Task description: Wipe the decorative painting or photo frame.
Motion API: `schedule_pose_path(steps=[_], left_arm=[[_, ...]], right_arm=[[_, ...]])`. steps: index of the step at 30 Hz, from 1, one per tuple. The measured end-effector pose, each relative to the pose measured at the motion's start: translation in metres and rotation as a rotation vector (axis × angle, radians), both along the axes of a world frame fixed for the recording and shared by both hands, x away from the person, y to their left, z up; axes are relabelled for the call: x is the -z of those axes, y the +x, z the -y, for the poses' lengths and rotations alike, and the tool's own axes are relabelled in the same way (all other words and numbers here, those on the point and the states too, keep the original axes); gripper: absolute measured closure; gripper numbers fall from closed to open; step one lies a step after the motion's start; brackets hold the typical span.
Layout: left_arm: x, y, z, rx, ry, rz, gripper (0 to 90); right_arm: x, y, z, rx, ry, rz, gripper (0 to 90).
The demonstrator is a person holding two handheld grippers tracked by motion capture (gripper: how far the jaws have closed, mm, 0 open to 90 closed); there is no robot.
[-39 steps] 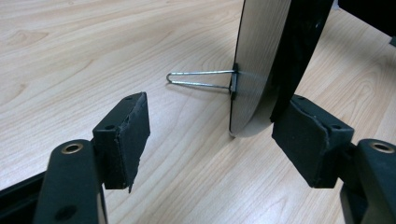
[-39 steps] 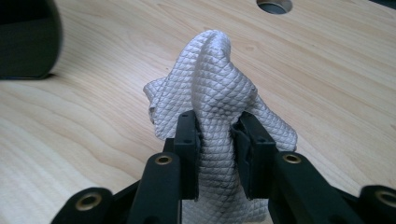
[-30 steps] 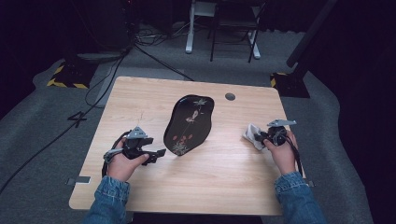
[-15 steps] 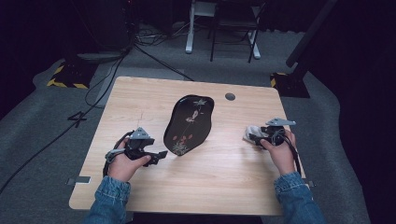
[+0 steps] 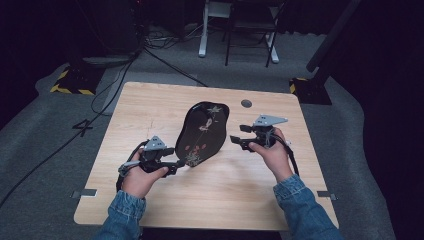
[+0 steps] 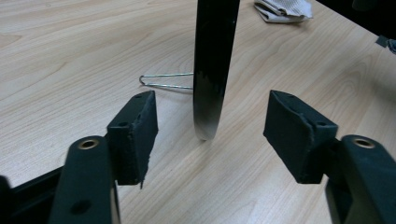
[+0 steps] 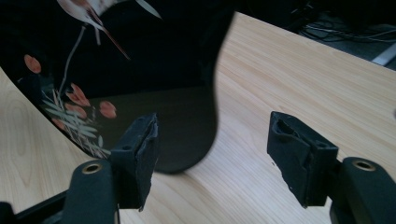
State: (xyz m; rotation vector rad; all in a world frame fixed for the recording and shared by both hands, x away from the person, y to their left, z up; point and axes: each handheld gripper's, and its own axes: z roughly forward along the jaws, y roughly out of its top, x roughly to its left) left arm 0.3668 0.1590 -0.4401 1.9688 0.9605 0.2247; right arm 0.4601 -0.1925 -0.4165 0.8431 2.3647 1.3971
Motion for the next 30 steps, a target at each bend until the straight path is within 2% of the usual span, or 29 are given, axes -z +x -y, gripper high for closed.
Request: schedule_pose_path(steps=[3, 5, 7, 13, 16, 18, 20, 23, 24, 28, 30], left_arm=[[0.003, 0.001, 0.003, -0.005, 0.032, -0.015, 41.6], [0.004, 0.002, 0.005, -0.017, 0.039, 0.000, 42.3], [0.004, 0.002, 0.007, -0.026, 0.035, -0.009, 45.2], [0.005, 0.002, 0.012, -0.074, -0.017, -0.043, 50.1], [0.004, 0.003, 0.012, -0.081, -0.023, -0.036, 51.2], [0.003, 0.002, 0.014, -0.091, -0.028, -0.036, 54.5], [0.003, 0.002, 0.014, -0.089, -0.033, -0.037, 61.5], [0.003, 0.002, 0.015, -0.089, -0.041, -0.029, 68.7], [0.003, 0.003, 0.015, -0.082, -0.021, -0.011, 71.5], [0.003, 0.004, 0.014, -0.071, -0.032, -0.017, 73.5], [0.002, 0.004, 0.014, -0.059, -0.029, -0.016, 74.0]], right_arm=[[0.001, 0.007, -0.013, -0.012, 0.014, -0.016, 31.6], [0.002, 0.013, -0.018, -0.012, 0.025, -0.025, 29.1], [0.003, 0.015, -0.021, -0.013, 0.028, -0.031, 27.7], [0.004, 0.026, -0.035, -0.030, 0.034, -0.040, 23.3], [0.005, 0.027, -0.038, -0.035, 0.039, -0.040, 22.3], [0.007, 0.028, -0.041, -0.040, 0.043, -0.051, 22.1], [0.008, 0.029, -0.042, -0.052, 0.044, -0.058, 21.1], [0.008, 0.030, -0.044, -0.069, 0.052, -0.061, 21.6], [0.008, 0.030, -0.044, -0.078, 0.055, -0.062, 22.8], [0.008, 0.030, -0.043, -0.093, 0.062, -0.064, 26.8], [0.007, 0.029, -0.044, -0.103, 0.052, -0.048, 29.2]])
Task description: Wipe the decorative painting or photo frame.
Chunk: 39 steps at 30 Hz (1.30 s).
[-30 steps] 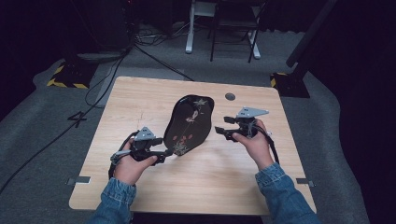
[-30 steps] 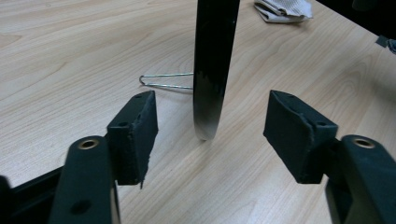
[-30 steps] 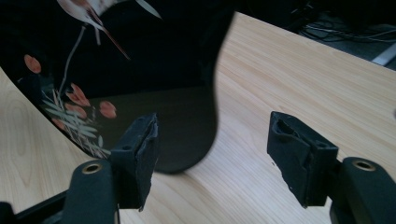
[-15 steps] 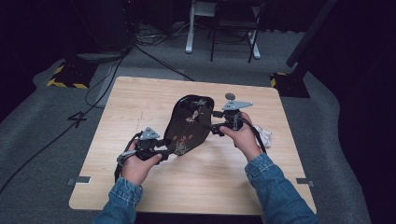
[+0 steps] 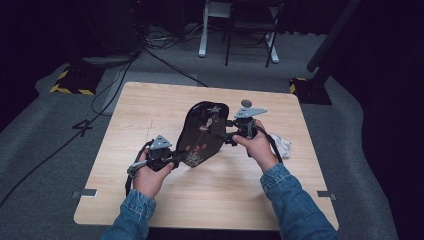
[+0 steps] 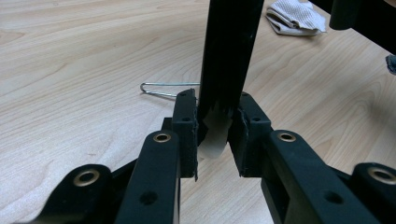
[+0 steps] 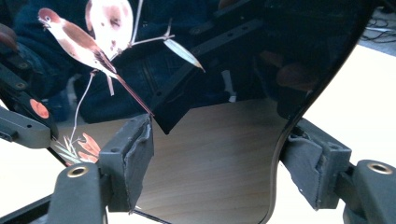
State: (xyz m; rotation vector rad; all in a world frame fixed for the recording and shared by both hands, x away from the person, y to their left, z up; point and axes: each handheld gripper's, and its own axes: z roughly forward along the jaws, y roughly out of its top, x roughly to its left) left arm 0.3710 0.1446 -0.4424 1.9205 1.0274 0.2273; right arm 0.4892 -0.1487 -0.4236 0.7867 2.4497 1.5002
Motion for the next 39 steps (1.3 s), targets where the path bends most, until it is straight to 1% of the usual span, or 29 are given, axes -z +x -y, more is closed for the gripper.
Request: schedule_pose_path(steps=[4, 5, 9, 10, 12, 13, 15, 17, 19, 21, 25, 29, 30, 32, 35, 38, 39], left_arm=[[0.000, 0.001, -0.001, 0.010, -0.005, -0.002, 74.3], [0.000, 0.001, -0.001, 0.010, -0.004, -0.002, 74.3], [0.000, 0.002, -0.003, 0.023, 0.011, -0.001, 74.2], [0.000, 0.003, -0.004, 0.025, 0.016, -0.006, 74.0], [0.000, 0.004, -0.005, 0.030, 0.013, -0.025, 73.5], [0.000, 0.004, -0.005, 0.030, 0.013, -0.025, 73.5], [-0.002, 0.004, -0.005, 0.039, 0.031, -0.040, 73.5], [-0.005, 0.005, -0.005, 0.051, 0.052, -0.060, 73.5], [-0.007, 0.005, -0.005, 0.063, 0.056, -0.063, 73.5], [-0.008, 0.006, -0.004, 0.072, 0.049, -0.063, 73.2], [-0.013, 0.008, -0.002, 0.095, 0.036, -0.053, 72.1], [-0.016, 0.009, 0.003, 0.120, 0.054, -0.044, 70.8], [-0.017, 0.009, 0.005, 0.124, 0.056, -0.036, 70.6], [-0.019, 0.008, 0.009, 0.145, 0.066, -0.032, 70.4], [-0.021, 0.007, 0.015, 0.184, 0.079, -0.019, 70.3], [-0.022, 0.008, 0.018, 0.223, 0.086, -0.013, 70.3], [-0.021, 0.008, 0.020, 0.228, 0.081, -0.017, 70.2]], right_arm=[[0.000, -0.001, 0.000, -0.004, -0.011, 0.013, 30.2], [0.000, -0.001, 0.001, -0.008, -0.015, 0.018, 31.9], [-0.001, -0.001, 0.002, -0.014, -0.024, 0.025, 34.7], [-0.002, -0.002, 0.002, -0.015, -0.027, 0.028, 35.9], [-0.004, -0.004, 0.003, -0.014, -0.027, 0.031, 37.9], [-0.004, -0.004, 0.003, -0.014, -0.027, 0.031, 37.9], [-0.006, -0.009, 0.002, -0.007, -0.033, 0.044, 38.0], [-0.006, -0.011, 0.002, -0.005, -0.036, 0.046, 37.9], [-0.008, -0.015, 0.002, 0.000, -0.038, 0.058, 38.3], [-0.010, -0.019, 0.004, 0.012, -0.032, 0.067, 39.0], [-0.016, -0.031, 0.012, 0.066, -0.007, 0.069, 40.7], [-0.020, -0.044, 0.021, 0.116, 0.014, 0.070, 41.7], [-0.021, -0.047, 0.023, 0.122, 0.016, 0.070, 41.8], [-0.021, -0.054, 0.027, 0.143, 0.015, 0.076, 41.7], [-0.021, -0.066, 0.035, 0.179, 0.016, 0.073, 41.7], [-0.022, -0.077, 0.042, 0.206, 0.024, 0.071, 41.7], [-0.022, -0.080, 0.044, 0.217, 0.023, 0.073, 41.8]])
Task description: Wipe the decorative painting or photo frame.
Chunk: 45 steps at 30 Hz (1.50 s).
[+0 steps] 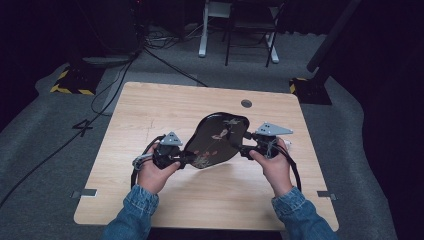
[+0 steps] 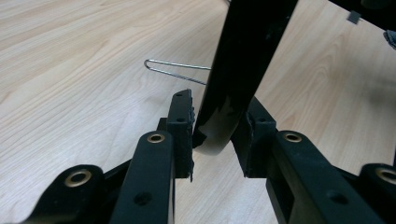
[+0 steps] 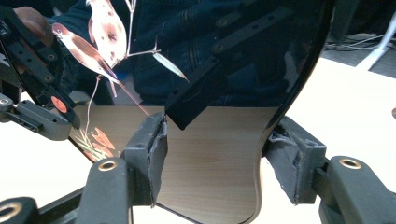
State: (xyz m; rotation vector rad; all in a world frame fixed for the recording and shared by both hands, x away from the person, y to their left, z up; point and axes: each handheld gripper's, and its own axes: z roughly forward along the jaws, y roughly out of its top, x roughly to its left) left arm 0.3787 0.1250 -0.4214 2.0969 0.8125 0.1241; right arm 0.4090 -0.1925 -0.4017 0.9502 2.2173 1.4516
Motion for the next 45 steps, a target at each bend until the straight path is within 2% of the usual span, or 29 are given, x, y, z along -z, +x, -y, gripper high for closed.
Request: schedule_pose_path(steps=[5, 10, 12, 16, 27, 34, 36, 45], left_arm=[[0.000, 0.001, 0.004, 0.041, 0.017, -0.001, 69.1], [0.001, 0.003, 0.004, 0.036, 0.032, 0.017, 66.2], [0.002, 0.004, 0.004, 0.029, 0.037, 0.003, 65.5], [0.004, 0.006, 0.002, 0.026, 0.036, -0.009, 64.0], [0.011, 0.015, -0.004, -0.010, -0.005, -0.030, 59.3], [0.016, 0.025, -0.004, -0.040, -0.056, -0.006, 56.0], [0.018, 0.027, -0.003, -0.047, -0.059, 0.014, 54.7], [0.020, 0.031, -0.001, -0.065, -0.062, 0.046, 51.6]], right_arm=[[0.002, -0.016, 0.005, 0.053, -0.005, -0.027, 41.9], [0.007, -0.028, 0.006, 0.080, -0.006, -0.021, 42.1], [0.010, -0.030, 0.005, 0.086, -0.018, -0.024, 42.0], [0.015, -0.031, 0.003, 0.087, -0.022, -0.050, 42.2], [0.015, -0.033, 0.000, 0.098, 0.005, -0.062, 44.2], [0.018, -0.026, 0.001, 0.113, 0.031, -0.070, 44.6], [0.019, -0.025, 0.001, 0.114, 0.033, -0.061, 44.2], [0.024, -0.021, 0.002, 0.117, 0.051, -0.052, 43.2]])
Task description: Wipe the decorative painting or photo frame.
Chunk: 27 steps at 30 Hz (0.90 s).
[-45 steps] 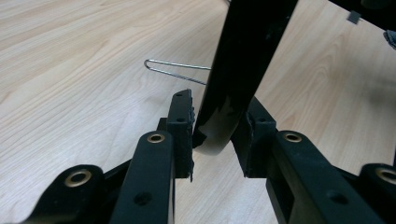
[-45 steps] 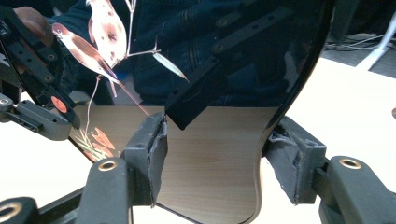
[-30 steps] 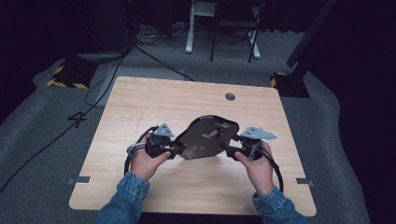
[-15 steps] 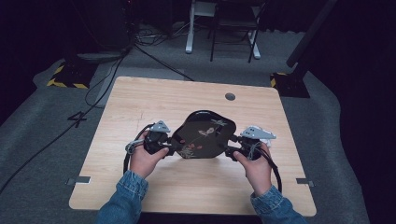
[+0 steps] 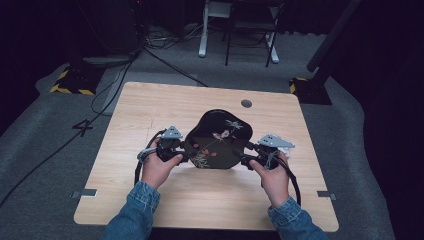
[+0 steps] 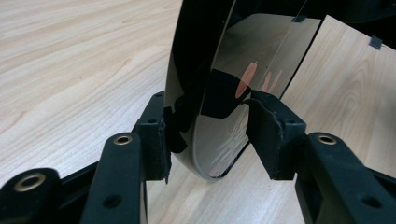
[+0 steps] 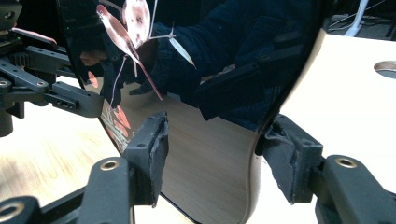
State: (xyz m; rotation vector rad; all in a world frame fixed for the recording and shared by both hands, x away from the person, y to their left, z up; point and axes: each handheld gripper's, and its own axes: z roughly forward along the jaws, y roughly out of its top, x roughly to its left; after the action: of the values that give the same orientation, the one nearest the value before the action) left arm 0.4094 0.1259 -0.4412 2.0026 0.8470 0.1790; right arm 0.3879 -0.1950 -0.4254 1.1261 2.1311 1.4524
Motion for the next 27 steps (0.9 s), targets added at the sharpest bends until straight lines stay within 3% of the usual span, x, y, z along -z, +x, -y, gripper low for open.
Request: schedule_pose_path(steps=[5, 9, 16, 27], left_arm=[[0.000, -0.001, 0.001, -0.019, 0.008, 0.039, 49.2], [-0.006, -0.006, -0.003, -0.047, -0.005, 0.051, 39.2], [-0.021, -0.026, -0.019, -0.082, 0.008, 0.091, 30.8], [-0.031, -0.062, -0.051, -0.118, 0.044, 0.103, 25.9]], right_arm=[[-0.001, -0.001, 0.001, 0.003, -0.013, 0.022, 39.3], [-0.004, -0.002, 0.005, 0.010, -0.033, 0.055, 34.5], [-0.013, -0.012, 0.025, 0.004, -0.051, 0.085, 32.1], [-0.022, -0.034, 0.062, 0.007, -0.104, 0.093, 32.9]])
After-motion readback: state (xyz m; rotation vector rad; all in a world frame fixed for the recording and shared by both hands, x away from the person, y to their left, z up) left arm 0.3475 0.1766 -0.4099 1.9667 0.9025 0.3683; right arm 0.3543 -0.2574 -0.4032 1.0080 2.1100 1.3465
